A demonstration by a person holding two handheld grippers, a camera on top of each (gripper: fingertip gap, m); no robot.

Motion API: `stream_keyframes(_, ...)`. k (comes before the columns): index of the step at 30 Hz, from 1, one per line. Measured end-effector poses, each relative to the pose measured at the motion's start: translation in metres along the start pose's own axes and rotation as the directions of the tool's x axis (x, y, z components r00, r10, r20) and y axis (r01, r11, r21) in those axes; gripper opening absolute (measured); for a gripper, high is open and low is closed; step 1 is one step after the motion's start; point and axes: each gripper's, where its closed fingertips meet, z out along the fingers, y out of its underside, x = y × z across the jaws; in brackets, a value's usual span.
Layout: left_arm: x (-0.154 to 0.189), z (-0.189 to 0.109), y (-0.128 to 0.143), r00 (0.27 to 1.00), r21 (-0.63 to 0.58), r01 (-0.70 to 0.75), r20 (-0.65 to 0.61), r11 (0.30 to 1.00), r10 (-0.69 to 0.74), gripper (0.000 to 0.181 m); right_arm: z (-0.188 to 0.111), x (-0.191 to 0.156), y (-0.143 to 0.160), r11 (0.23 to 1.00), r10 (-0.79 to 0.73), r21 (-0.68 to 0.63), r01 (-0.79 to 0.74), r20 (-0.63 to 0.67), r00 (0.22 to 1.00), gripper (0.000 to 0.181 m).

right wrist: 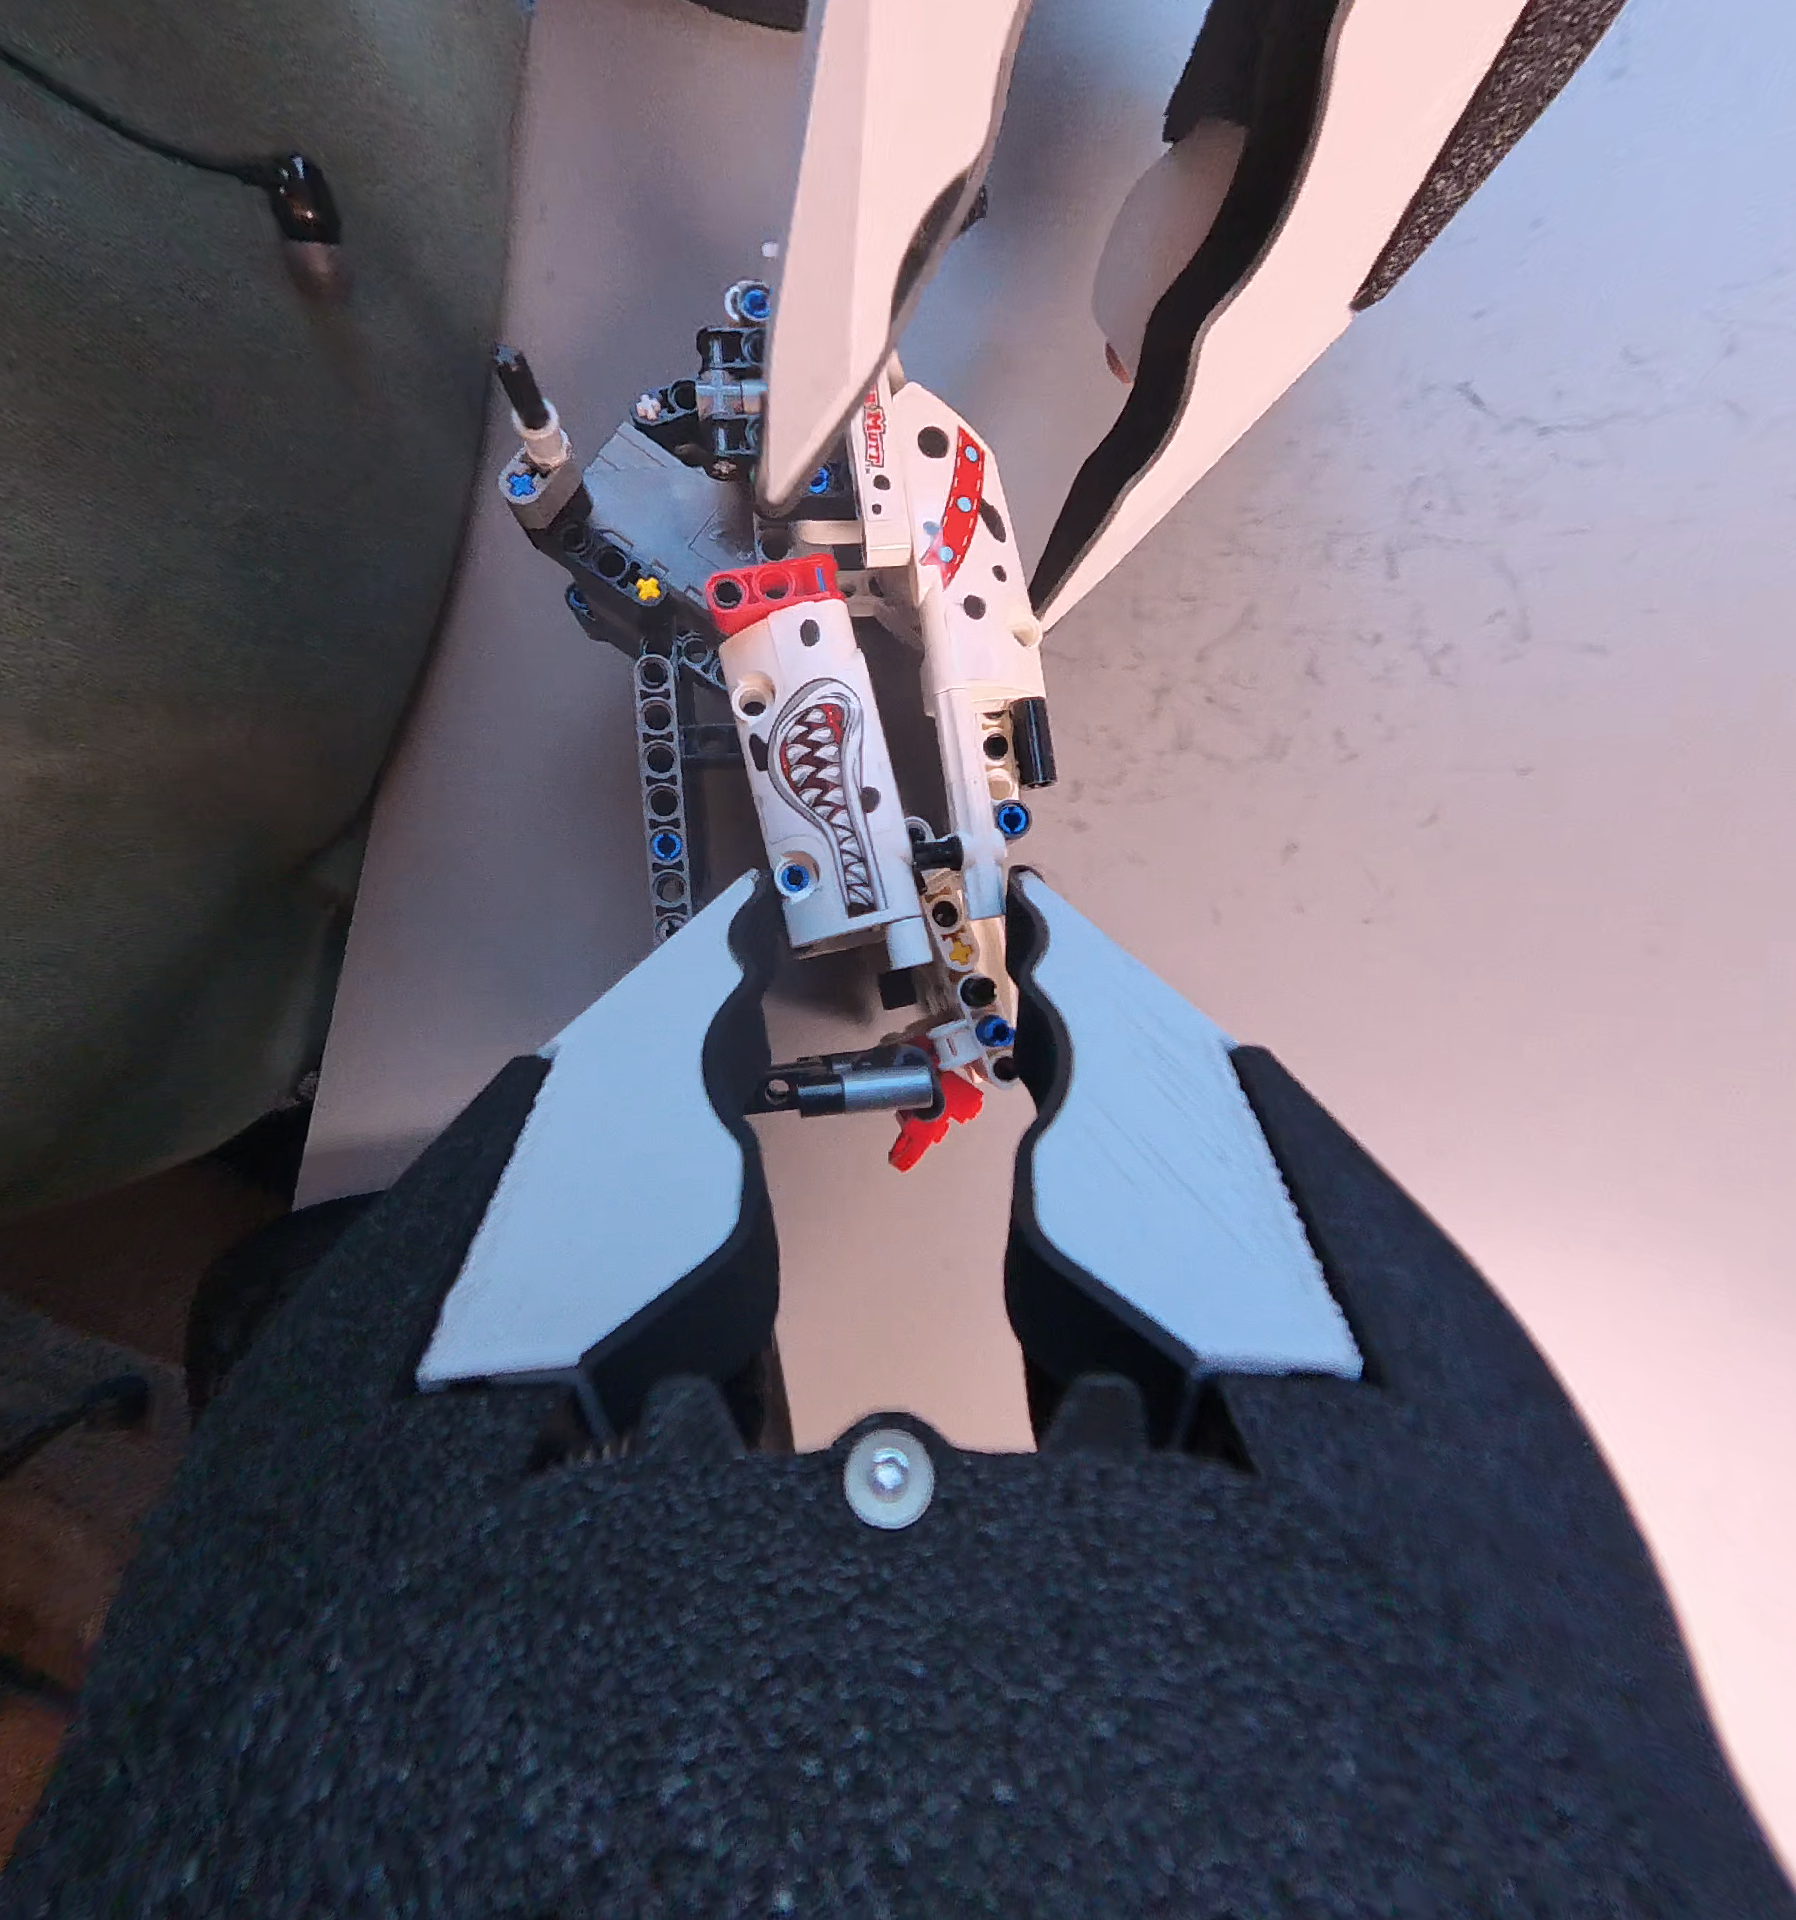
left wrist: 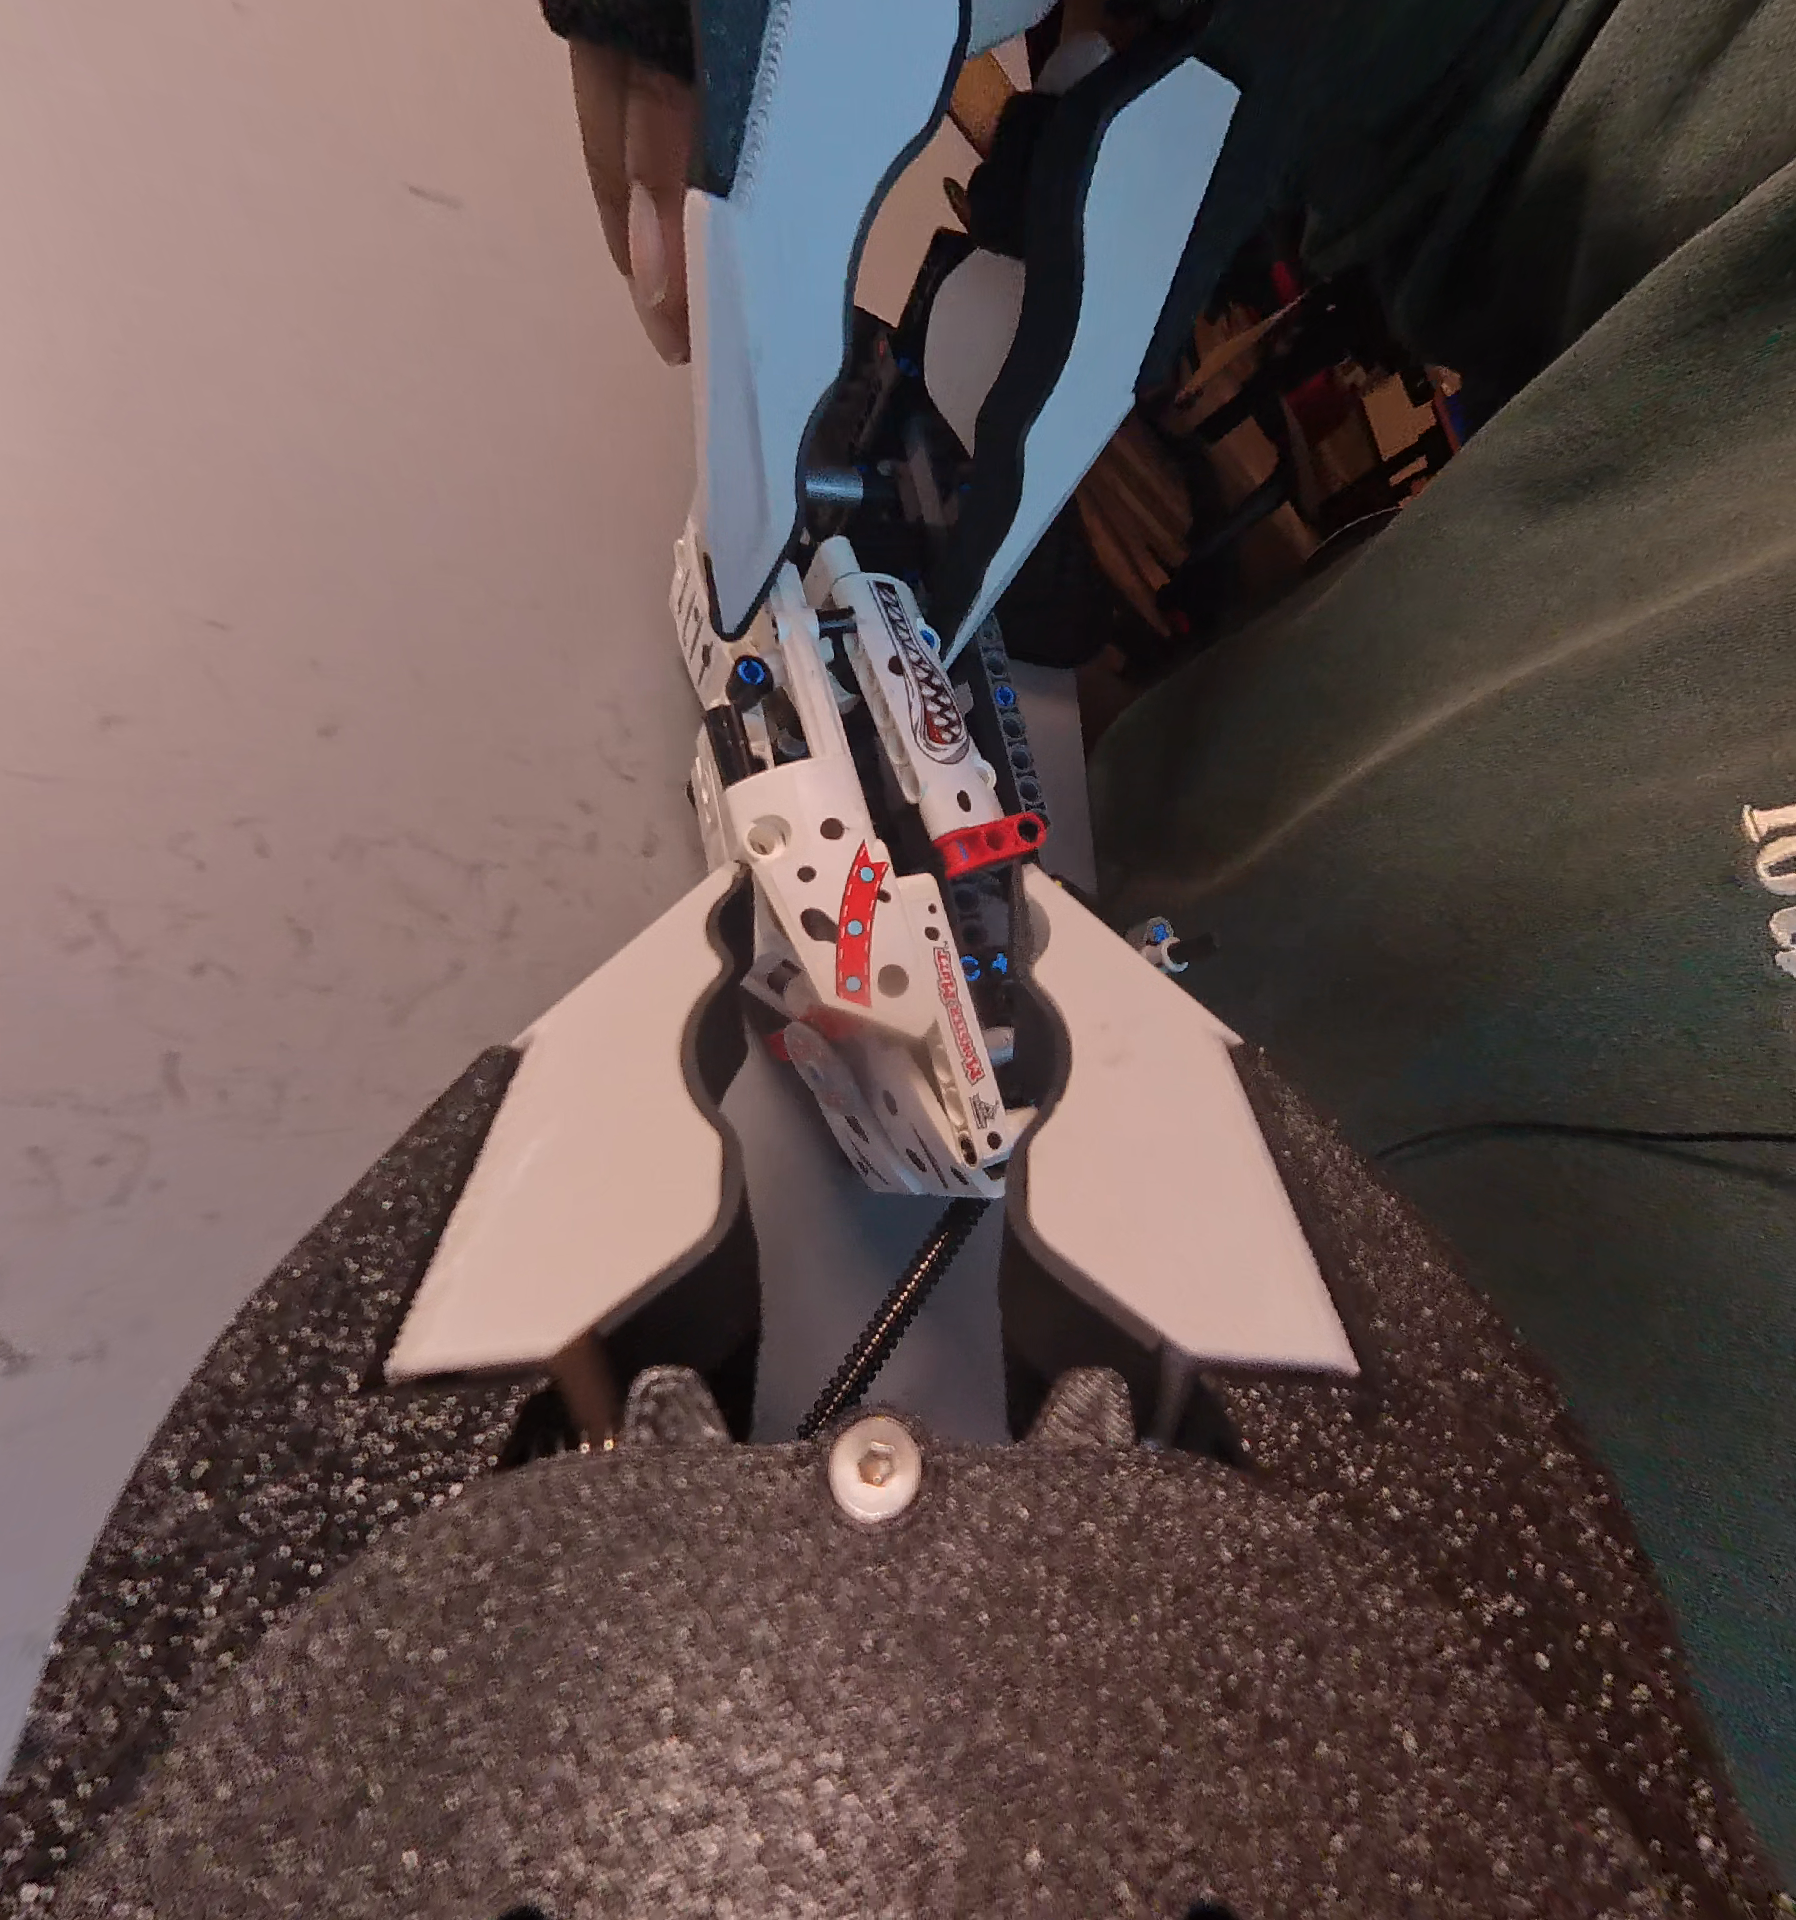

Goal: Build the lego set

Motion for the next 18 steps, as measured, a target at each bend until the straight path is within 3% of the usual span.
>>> stream_keyframes(3, -0.004, -0.006, -0.007, 0.998, 0.032, -0.021, 0.052, 0.999, 0.019, 0.048, -0.003, 0.006, -0.003, 1.000, -0.008, 0.026, 0.010, -0.075, 0.997, 0.042)
stream_keyframes(8, -0.007, -0.024, -0.034, 0.976, 0.083, -0.142, 0.176, 0.986, 0.125, 0.049, -0.022, 0.024, -0.013, 0.987, -0.128, 0.038, 0.156, -0.404, 0.906, 0.043)
stream_keyframes(10, -0.003, -0.032, -0.045, 0.956, 0.095, -0.219, 0.222, 0.971, 0.194, 0.047, -0.031, 0.031, -0.017, 0.963, -0.221, 0.000, 0.269, -0.571, 0.791, 0.043)
stream_keyframes(13, 0.005, -0.036, -0.052, 0.929, 0.087, -0.301, 0.249, 0.950, 0.272, 0.045, -0.040, 0.037, -0.019, 0.906, -0.349, -0.118, 0.407, -0.752, 0.559, 0.043)
stream_keyframes(16, 0.011, -0.038, -0.054, 0.911, 0.092, -0.343, 0.277, 0.935, 0.306, 0.044, -0.043, 0.038, -0.016, 0.820, -0.479, -0.296, 0.490, -0.824, 0.303, 0.043)
stream_keyframes(18, 0.006, -0.038, -0.053, 0.896, 0.079, -0.345, 0.323, 0.935, 0.303, 0.049, -0.041, 0.035, -0.012, 0.786, -0.506, -0.350, 0.510, -0.838, 0.206, 0.043)
